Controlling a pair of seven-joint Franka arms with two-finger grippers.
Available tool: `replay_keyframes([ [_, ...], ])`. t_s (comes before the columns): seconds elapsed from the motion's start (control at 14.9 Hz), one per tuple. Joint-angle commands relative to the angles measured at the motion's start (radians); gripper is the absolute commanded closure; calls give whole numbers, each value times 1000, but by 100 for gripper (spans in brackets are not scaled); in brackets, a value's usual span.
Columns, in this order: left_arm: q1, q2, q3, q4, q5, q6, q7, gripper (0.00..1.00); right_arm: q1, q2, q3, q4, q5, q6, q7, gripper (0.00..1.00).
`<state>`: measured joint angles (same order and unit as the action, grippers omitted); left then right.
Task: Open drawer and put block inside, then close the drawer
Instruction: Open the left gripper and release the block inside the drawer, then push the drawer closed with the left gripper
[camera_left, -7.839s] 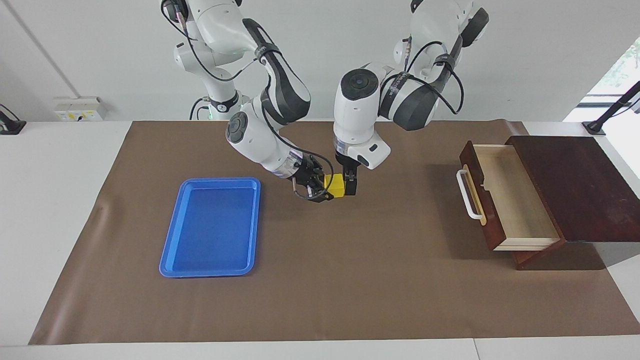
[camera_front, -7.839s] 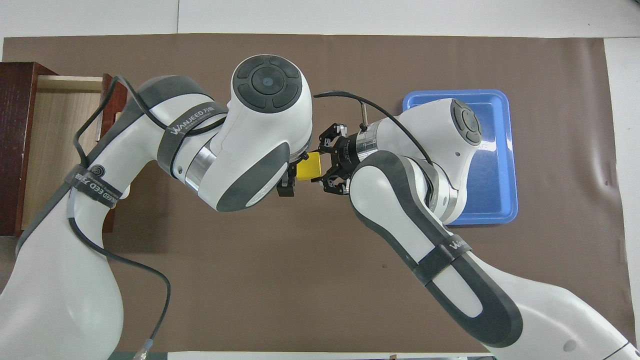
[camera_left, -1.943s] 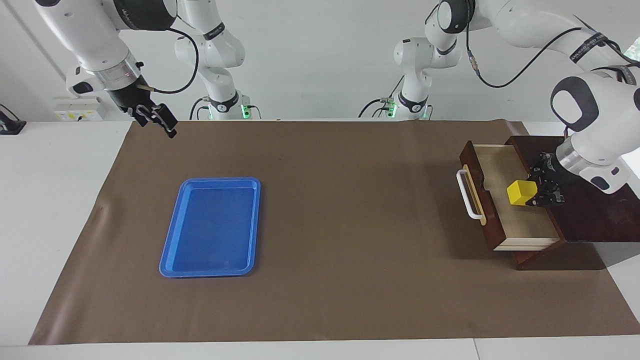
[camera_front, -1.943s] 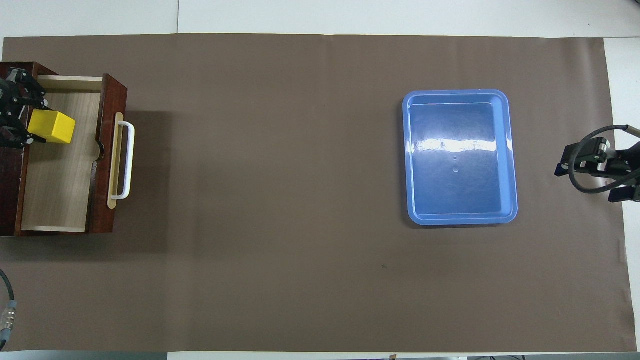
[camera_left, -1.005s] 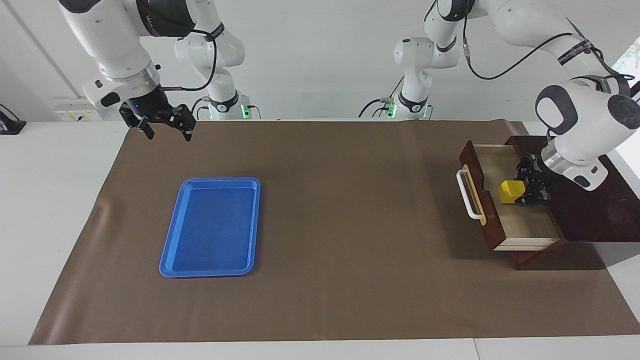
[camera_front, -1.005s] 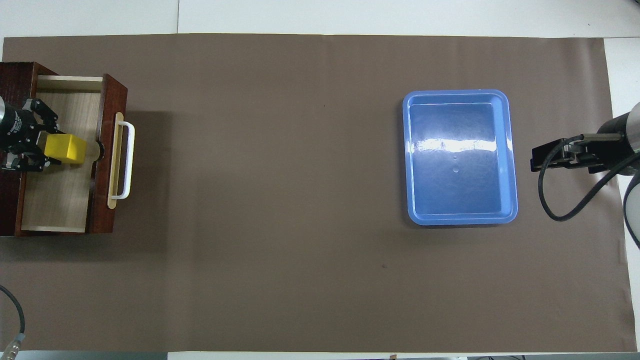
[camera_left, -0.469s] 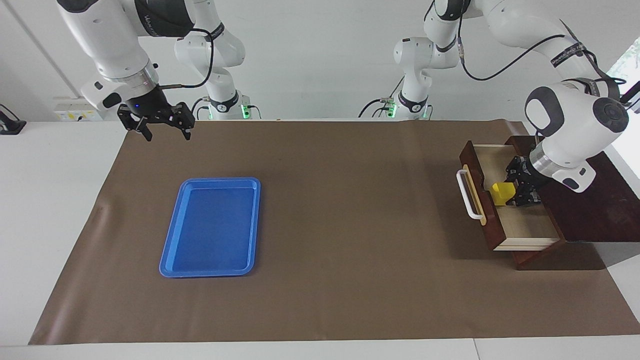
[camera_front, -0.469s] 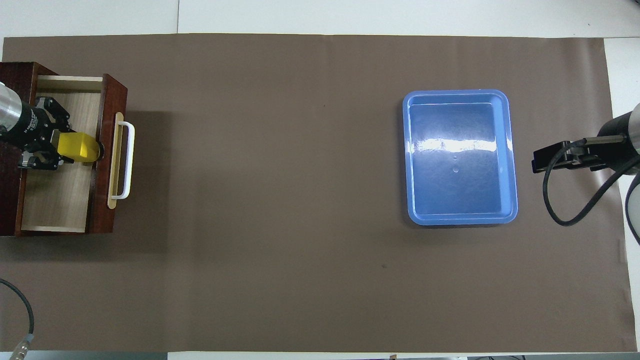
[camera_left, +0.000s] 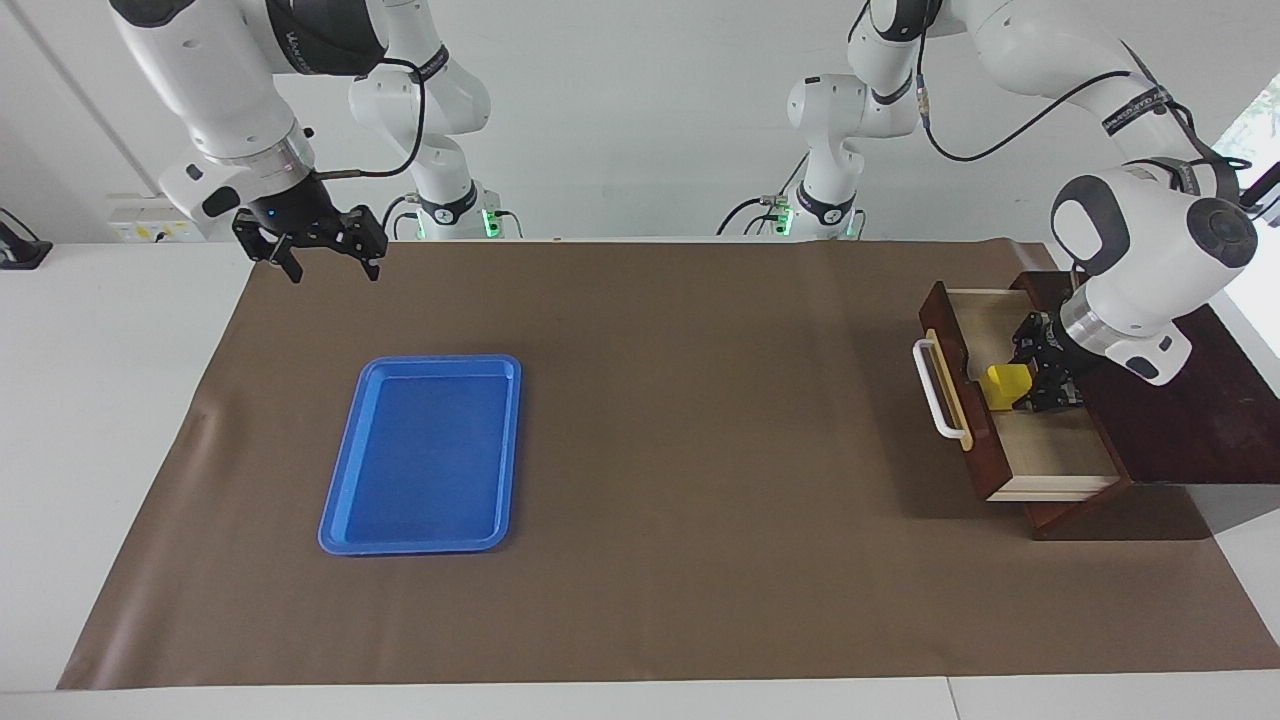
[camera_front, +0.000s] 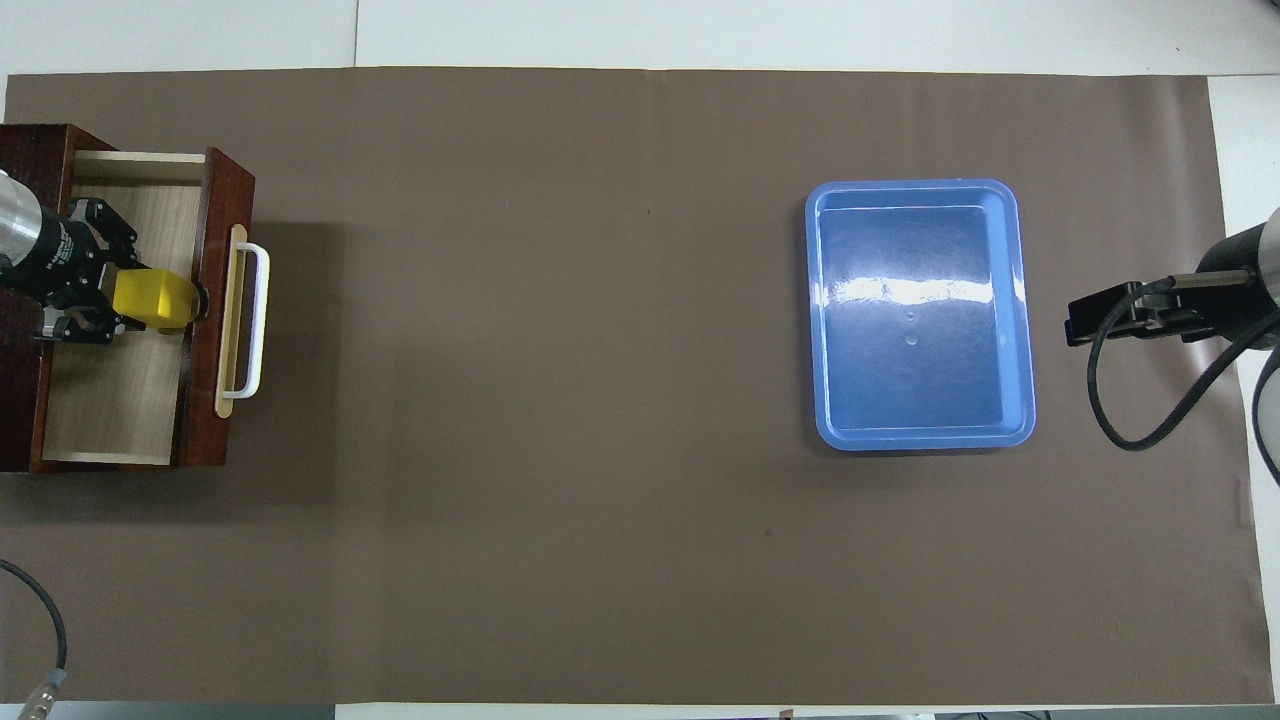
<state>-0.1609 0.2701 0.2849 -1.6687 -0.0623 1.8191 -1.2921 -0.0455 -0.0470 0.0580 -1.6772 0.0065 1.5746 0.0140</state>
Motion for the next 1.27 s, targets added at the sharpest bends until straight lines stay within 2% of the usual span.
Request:
replay_keyframes([
  [0.0,-14,-35,17,-55,-8,28,2,43,-14,-1,5,-4,-20,-4,-58,0],
  [0.07,-14,-35,17,-59,-8,31,2,26,-16,-1,5,-2,-20,-4,-69,0],
  [0.2,-16,-32,17,-48,-8,34,4,0,-14,-1,5,-4,-22,-4,-69,0],
  [0.4,-16,-16,8,19,-8,7,-9,0,-14,-1,5,-4,-20,-5,-69,0],
  [0.6,-22,6,0,145,-13,-98,-7,0,-14,-2,5,-9,-20,-7,-66,0],
  [0.8,-28,9,-30,220,-14,-187,-24,0,-14,-4,5,-10,-20,-8,-60,0],
  [1.0,-49,0,-104,231,-4,-181,-172,0,-14,-4,5,-10,-20,-8,-59,0],
  [1.21,-60,-2,-127,215,1,-181,-214,0,-14,-4,5,-10,-20,-11,-60,0],
])
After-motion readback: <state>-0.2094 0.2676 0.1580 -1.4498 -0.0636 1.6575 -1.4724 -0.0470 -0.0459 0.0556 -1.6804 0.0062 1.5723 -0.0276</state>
